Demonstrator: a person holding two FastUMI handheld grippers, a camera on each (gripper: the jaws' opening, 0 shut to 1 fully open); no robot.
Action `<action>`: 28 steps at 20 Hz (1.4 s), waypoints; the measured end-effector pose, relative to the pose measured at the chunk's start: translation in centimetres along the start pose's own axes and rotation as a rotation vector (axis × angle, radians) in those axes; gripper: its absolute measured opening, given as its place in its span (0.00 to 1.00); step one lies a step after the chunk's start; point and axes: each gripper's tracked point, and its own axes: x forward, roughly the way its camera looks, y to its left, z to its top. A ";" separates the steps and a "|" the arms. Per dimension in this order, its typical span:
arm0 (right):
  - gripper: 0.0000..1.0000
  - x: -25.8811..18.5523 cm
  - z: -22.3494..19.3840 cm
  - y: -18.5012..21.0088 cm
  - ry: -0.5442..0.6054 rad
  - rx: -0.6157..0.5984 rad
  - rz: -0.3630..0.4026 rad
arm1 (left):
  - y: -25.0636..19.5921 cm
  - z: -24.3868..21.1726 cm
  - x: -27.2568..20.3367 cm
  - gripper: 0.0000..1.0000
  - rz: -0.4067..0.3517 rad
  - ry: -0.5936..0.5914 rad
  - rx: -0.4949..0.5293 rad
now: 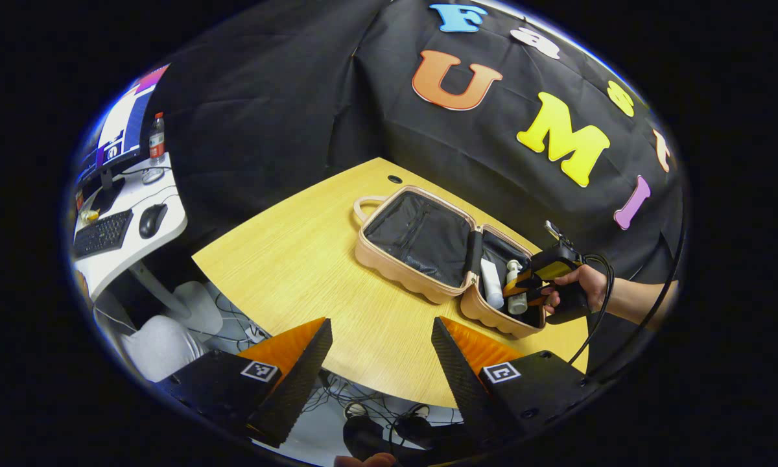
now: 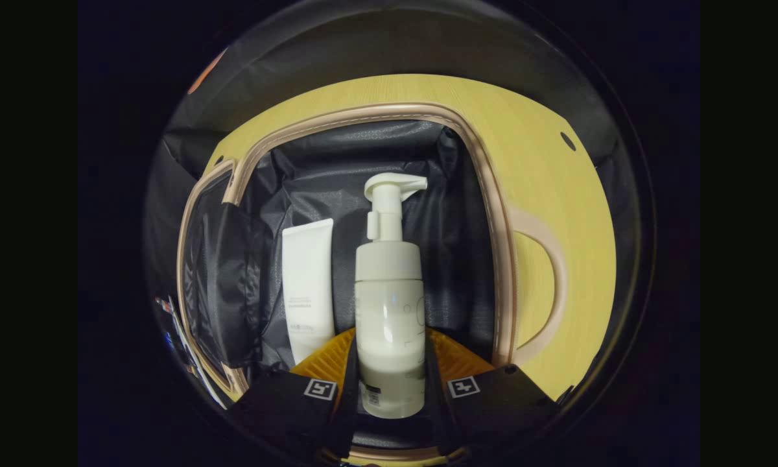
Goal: First open the suitcase, pack the skin care products into it, and then close the suitcase.
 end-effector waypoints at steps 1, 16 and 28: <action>0.47 -0.1 0.0 0.1 -0.002 -0.004 -0.002 | 0.0 0.2 0.0 0.98 0.002 -0.006 0.009; 0.70 -16.4 -2.4 -4.6 -0.450 -0.153 0.154 | 2.7 11.7 12.3 0.98 -0.349 -0.319 -0.181; 0.67 -23.5 -6.0 -7.7 -0.547 -0.131 0.137 | 6.1 12.1 27.3 0.96 -0.407 -0.095 -0.571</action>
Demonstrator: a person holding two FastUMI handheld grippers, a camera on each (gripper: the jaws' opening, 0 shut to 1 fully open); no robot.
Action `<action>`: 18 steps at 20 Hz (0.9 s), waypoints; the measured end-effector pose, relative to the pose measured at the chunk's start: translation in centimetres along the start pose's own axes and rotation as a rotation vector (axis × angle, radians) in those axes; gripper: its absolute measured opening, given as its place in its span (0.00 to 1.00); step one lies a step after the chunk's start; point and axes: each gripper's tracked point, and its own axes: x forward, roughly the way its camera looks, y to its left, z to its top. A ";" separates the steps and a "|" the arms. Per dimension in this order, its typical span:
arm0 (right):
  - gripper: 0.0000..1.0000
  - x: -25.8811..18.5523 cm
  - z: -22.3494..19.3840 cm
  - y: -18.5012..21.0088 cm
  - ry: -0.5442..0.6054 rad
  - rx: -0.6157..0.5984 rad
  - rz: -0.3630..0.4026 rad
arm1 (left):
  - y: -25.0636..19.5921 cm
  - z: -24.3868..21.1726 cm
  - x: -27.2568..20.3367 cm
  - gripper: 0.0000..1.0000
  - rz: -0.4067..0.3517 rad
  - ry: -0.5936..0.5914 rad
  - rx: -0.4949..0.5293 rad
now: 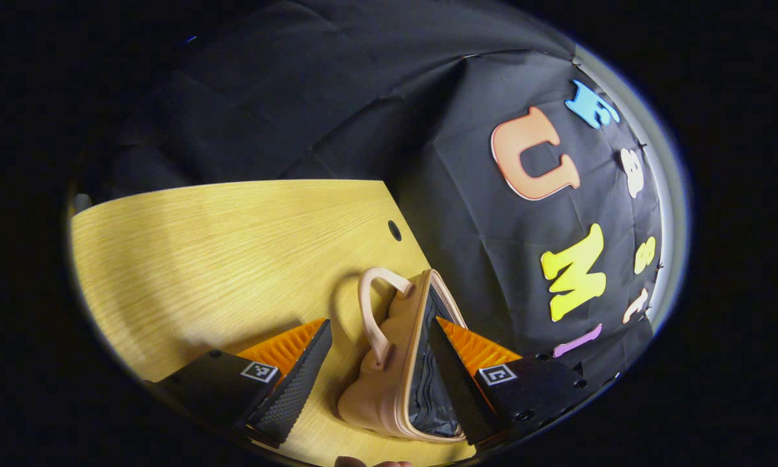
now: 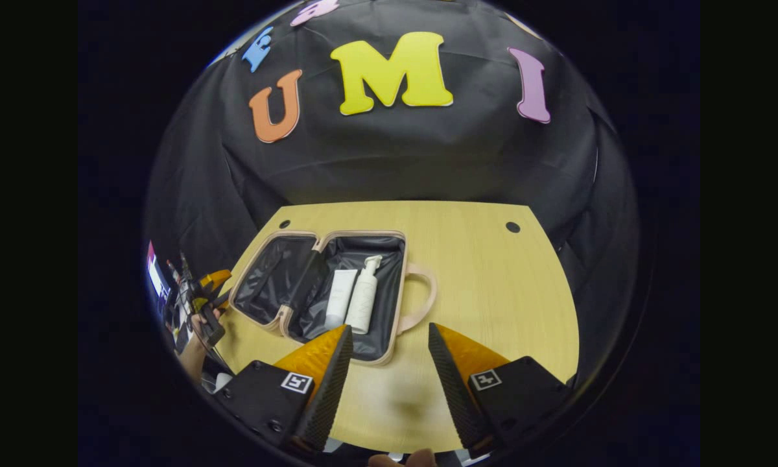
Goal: First open the suitcase, pack the skin care products into it, and then close the suitcase.
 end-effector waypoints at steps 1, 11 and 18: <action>0.70 -0.2 0.2 0.4 -0.006 0.005 0.008 | 0.2 -0.1 0.7 0.96 0.008 0.012 -0.010; 0.70 -3.1 3.6 1.5 -0.076 0.104 0.041 | -0.1 -0.8 5.7 0.77 0.054 0.139 -0.069; 0.71 -4.6 4.6 1.5 -0.131 0.085 0.058 | -1.4 0.1 5.5 0.10 0.065 0.153 -0.015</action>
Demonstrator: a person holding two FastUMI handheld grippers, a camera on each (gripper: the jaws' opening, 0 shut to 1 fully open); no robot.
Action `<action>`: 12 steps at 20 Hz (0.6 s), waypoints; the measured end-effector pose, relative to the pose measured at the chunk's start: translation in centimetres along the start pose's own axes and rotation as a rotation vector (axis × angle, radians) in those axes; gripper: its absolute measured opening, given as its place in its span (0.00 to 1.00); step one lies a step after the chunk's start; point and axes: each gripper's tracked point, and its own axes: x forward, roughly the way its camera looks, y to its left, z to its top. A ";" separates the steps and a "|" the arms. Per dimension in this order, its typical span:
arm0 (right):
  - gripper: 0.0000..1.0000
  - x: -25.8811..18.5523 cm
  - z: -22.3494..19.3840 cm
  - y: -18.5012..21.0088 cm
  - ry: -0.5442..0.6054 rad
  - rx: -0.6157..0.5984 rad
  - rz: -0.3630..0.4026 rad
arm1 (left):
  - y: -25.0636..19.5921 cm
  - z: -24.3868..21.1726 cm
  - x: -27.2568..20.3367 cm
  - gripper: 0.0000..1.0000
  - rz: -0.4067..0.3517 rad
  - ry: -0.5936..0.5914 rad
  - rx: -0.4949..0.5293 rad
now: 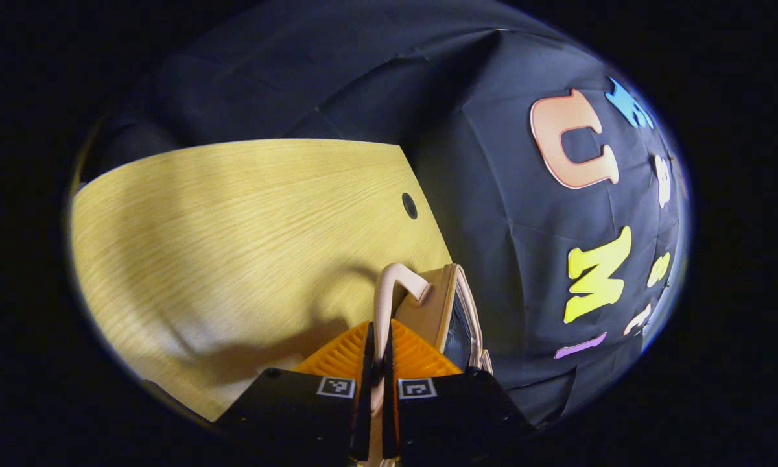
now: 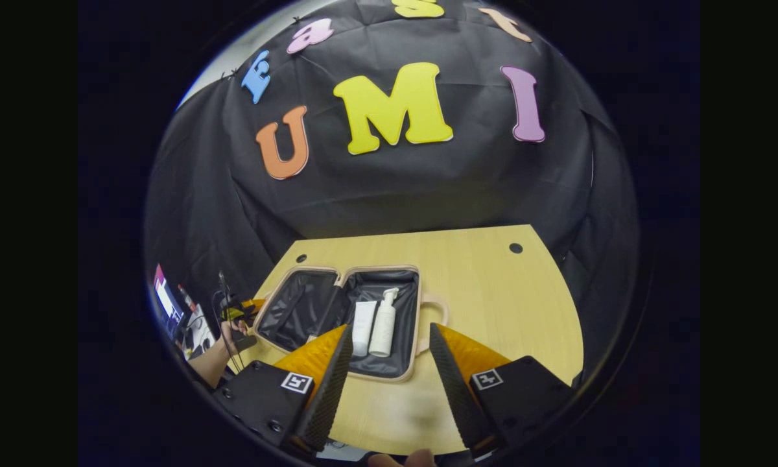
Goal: First open the suitcase, pack the skin care products into it, and then close the suitcase.
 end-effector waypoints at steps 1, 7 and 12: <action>0.71 -0.2 0.3 -0.1 -0.010 0.003 0.002 | -0.9 0.4 -0.4 0.09 0.001 -0.016 0.028; 0.67 -2.7 3.4 -1.3 -0.171 -0.054 -0.021 | -11.8 2.3 -4.8 0.06 -0.046 -0.130 0.213; 0.71 -5.4 4.1 -3.5 -0.269 -0.075 -0.060 | -20.8 -0.8 -7.3 0.06 0.054 -0.265 0.473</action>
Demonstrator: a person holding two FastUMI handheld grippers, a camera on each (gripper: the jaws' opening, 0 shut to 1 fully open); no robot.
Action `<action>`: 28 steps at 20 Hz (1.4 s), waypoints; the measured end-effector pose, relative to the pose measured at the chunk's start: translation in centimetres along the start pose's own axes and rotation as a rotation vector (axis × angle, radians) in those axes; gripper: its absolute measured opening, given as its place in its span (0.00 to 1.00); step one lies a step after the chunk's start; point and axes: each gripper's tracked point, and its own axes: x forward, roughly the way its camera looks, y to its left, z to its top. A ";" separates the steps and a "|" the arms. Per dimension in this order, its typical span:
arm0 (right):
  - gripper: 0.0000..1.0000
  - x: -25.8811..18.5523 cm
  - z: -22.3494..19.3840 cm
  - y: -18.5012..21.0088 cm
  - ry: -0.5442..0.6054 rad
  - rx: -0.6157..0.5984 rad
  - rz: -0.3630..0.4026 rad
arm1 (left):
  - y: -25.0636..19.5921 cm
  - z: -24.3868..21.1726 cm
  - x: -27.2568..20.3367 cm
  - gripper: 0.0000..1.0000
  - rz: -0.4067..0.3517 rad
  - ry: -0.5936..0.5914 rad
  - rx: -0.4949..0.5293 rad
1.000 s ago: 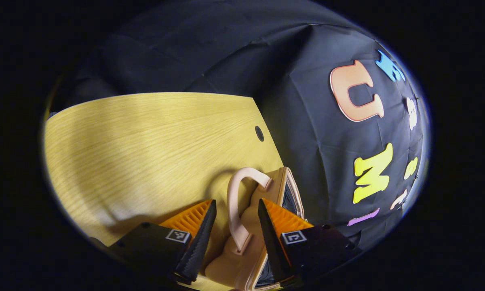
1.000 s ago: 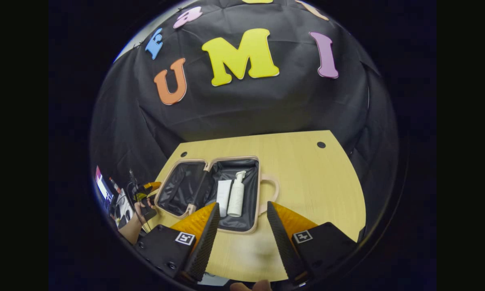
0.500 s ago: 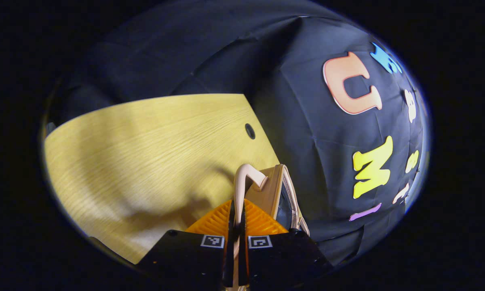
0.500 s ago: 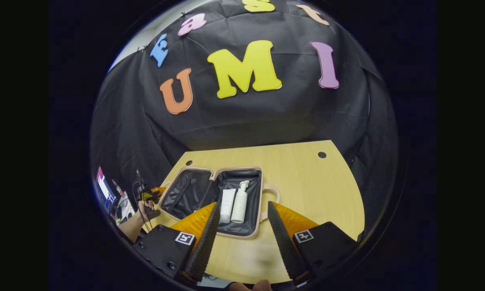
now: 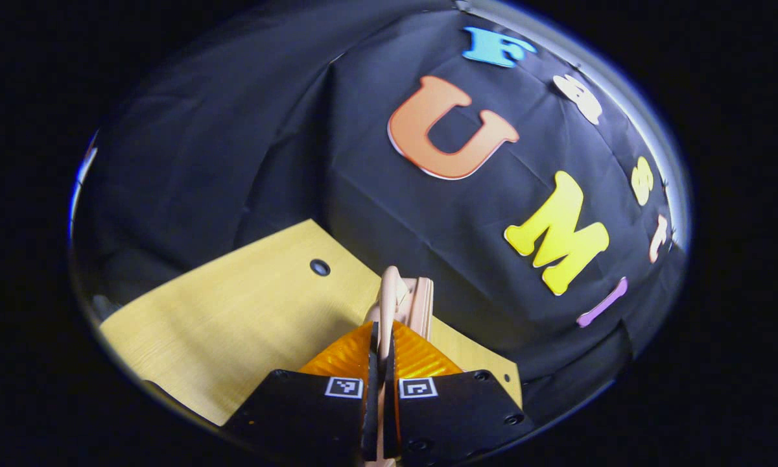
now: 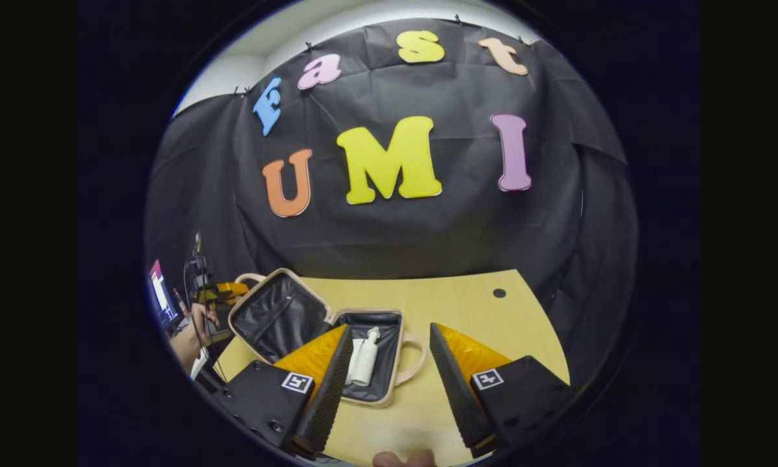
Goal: First open the suitcase, pack the skin care products into it, and then close the suitcase.
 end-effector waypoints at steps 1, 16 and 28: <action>0.71 -0.9 0.3 -0.9 -0.025 -0.004 -0.024 | -2.6 0.0 -0.8 0.06 0.001 -0.027 0.057; 0.71 -10.6 -1.3 -17.6 -0.084 0.024 -0.381 | -25.2 -17.1 -2.3 0.06 -0.098 -0.074 0.658; 0.71 -12.7 -2.1 -26.8 -0.032 0.020 -0.482 | -27.1 -32.7 3.6 0.07 -0.038 0.136 0.953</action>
